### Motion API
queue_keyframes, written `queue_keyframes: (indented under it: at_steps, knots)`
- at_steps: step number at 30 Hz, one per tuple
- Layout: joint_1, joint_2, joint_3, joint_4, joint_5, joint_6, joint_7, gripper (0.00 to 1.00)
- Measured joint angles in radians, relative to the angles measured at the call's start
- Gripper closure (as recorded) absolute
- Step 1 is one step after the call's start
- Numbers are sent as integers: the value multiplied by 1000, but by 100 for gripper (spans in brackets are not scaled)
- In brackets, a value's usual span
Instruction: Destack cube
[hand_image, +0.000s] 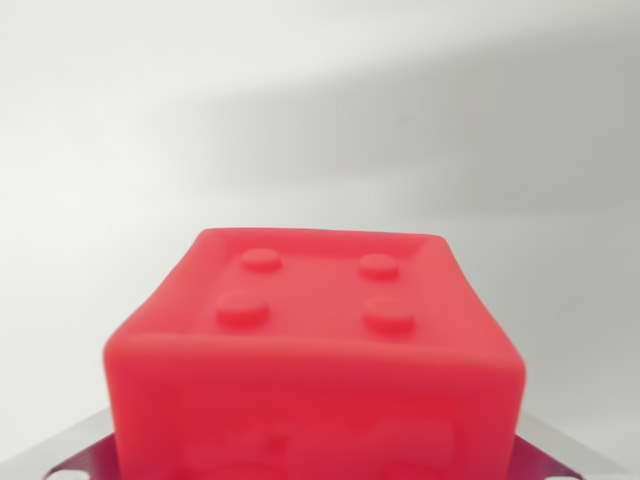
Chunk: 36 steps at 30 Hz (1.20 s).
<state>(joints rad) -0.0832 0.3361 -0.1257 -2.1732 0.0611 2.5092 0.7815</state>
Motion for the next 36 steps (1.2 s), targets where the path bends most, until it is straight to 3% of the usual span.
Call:
queue_keyframes:
  at_steps: [9, 36]
  knots:
    - [-12, 40, 1, 50, 7, -11, -19, 100]
    - [-30, 207, 26, 68, 34, 128, -40, 100]
